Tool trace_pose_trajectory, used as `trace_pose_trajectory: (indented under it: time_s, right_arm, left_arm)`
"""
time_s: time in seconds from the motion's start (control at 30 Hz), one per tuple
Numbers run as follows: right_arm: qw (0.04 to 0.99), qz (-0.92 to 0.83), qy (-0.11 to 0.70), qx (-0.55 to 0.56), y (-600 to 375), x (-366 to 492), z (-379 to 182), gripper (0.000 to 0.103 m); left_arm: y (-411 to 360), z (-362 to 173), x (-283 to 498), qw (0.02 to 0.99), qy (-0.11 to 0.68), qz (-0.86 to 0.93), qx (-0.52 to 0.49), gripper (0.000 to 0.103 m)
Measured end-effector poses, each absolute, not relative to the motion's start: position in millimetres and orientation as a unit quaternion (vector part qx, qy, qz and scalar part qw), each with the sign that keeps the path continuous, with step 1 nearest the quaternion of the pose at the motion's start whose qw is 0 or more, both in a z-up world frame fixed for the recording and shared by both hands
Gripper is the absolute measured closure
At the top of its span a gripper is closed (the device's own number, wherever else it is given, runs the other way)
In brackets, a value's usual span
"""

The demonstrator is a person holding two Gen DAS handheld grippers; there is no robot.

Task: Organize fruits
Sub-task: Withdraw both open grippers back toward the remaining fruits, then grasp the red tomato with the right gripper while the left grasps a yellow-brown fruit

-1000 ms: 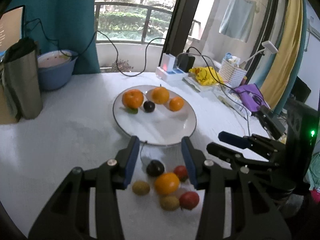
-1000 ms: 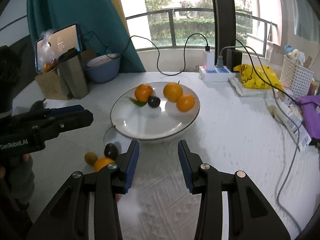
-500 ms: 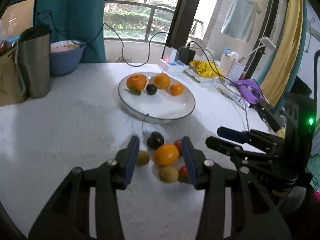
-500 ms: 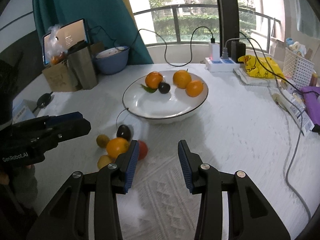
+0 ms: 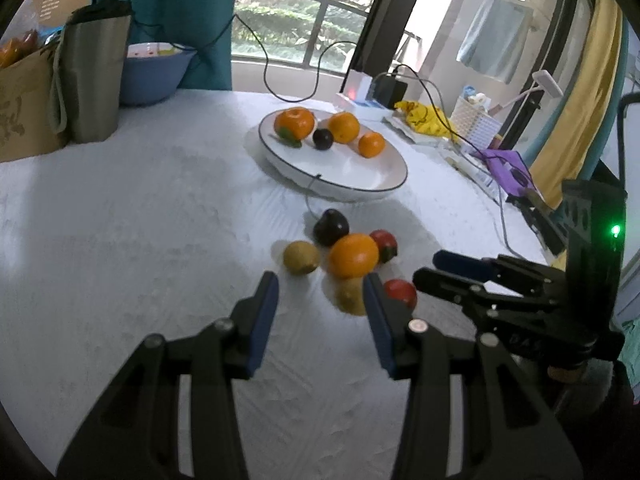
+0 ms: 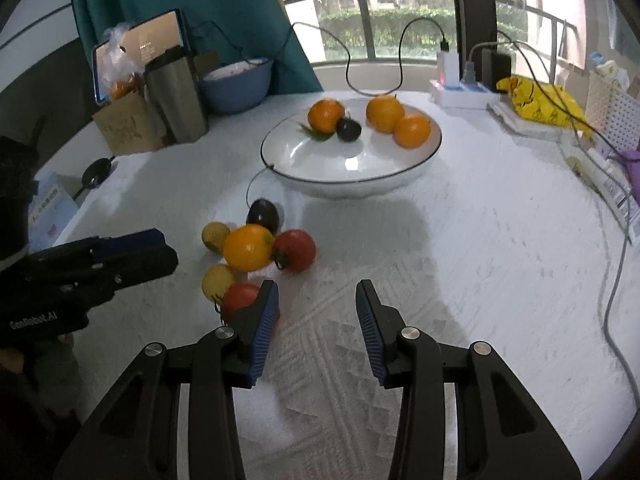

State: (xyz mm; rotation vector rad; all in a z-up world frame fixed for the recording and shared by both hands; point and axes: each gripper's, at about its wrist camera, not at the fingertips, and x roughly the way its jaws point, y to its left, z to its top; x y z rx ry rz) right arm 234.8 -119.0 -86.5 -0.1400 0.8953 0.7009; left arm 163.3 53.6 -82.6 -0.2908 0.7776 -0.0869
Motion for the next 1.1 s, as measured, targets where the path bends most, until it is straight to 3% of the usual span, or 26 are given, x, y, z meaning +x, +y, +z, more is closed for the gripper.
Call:
trace_pose_trajectory:
  time_s: [1.0, 1.1]
  right_arm:
    - [0.793, 0.405, 0.447, -0.086, -82, 212, -98, 0.060]
    - [0.792, 0.407, 0.448, -0.081, -83, 213, -97, 0.069]
  left_arm:
    - [59, -88, 156, 0.911, 0.384, -0.036, -0.148, 0.058]
    - [56, -89, 159, 0.910, 0.388, -0.037, -0.145, 0.058]
